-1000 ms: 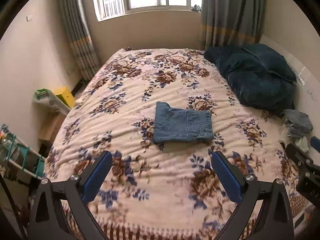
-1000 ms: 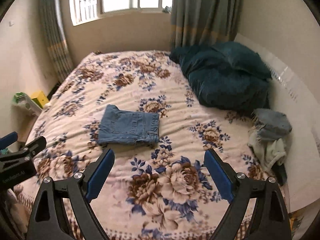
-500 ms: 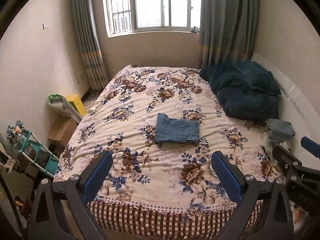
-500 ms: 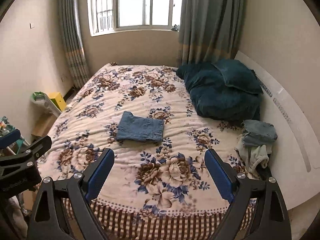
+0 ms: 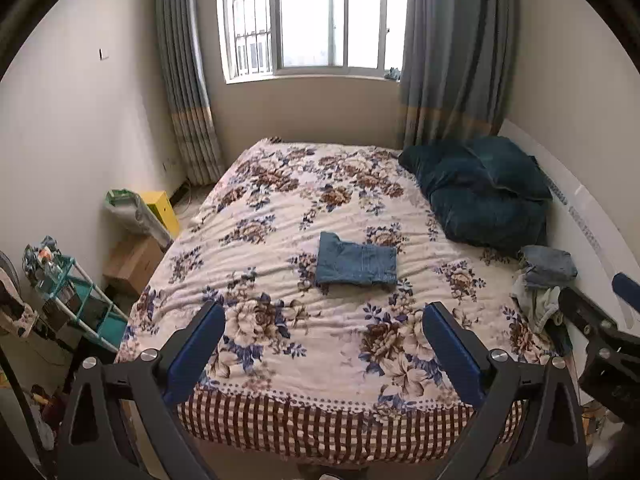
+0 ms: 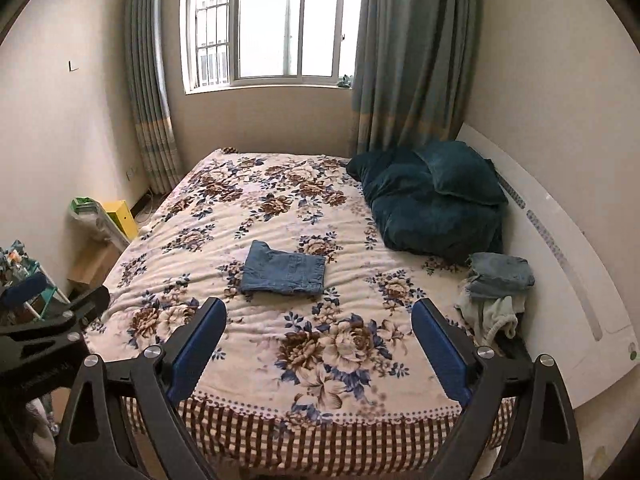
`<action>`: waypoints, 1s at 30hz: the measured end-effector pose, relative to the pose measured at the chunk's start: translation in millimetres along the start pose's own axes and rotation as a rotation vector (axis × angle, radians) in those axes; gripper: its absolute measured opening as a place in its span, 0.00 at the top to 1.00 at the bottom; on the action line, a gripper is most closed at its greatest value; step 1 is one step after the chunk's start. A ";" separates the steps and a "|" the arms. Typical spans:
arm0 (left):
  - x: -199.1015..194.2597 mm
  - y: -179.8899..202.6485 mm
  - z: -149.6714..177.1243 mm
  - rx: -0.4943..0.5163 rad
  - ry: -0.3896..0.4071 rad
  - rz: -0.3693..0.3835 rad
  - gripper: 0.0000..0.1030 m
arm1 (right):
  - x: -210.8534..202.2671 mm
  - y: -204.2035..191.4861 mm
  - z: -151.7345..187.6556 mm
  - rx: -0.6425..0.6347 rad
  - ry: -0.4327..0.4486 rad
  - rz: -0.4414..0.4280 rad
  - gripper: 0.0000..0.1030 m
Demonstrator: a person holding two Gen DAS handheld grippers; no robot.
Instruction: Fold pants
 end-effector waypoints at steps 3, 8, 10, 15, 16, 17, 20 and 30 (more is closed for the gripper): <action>-2.0 -0.1 -2.7 0.018 0.018 -0.012 0.01 | -1.6 2.2 3.1 0.017 -0.018 -0.006 0.07; 5.4 1.2 -2.6 0.022 0.020 -0.005 0.01 | 5.2 2.7 0.2 0.025 -0.011 0.003 0.06; 11.4 3.0 -3.7 0.025 0.025 0.008 0.00 | 13.6 0.9 -4.2 0.023 -0.002 0.011 0.06; 46.5 4.3 -11.1 0.028 0.010 -0.004 0.00 | 46.6 -4.0 -15.6 0.016 0.028 0.042 0.05; 52.6 4.5 -12.2 0.027 0.007 -0.005 0.00 | 54.9 -3.8 -17.4 0.017 0.029 0.050 0.05; 61.2 4.0 -14.1 0.025 0.008 -0.018 0.00 | 64.0 -3.9 -19.1 0.016 0.022 0.057 0.05; 82.6 4.1 -20.2 0.030 0.002 -0.043 0.00 | 95.2 -3.7 -24.7 0.019 0.015 0.073 0.05; 156.8 5.3 -35.9 0.042 -0.055 -0.078 0.00 | 199.1 -0.5 -32.4 0.048 -0.062 0.092 0.05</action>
Point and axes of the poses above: each gripper's, at about its wrist camera, not at the fingertips, and x roughly the way its jaws point, y to its right, z to its underside, the point moved 4 cm from there along x, roughly the way its jaws point, and after that the axes turned 5 degrees about z, right-handed, at the moved point
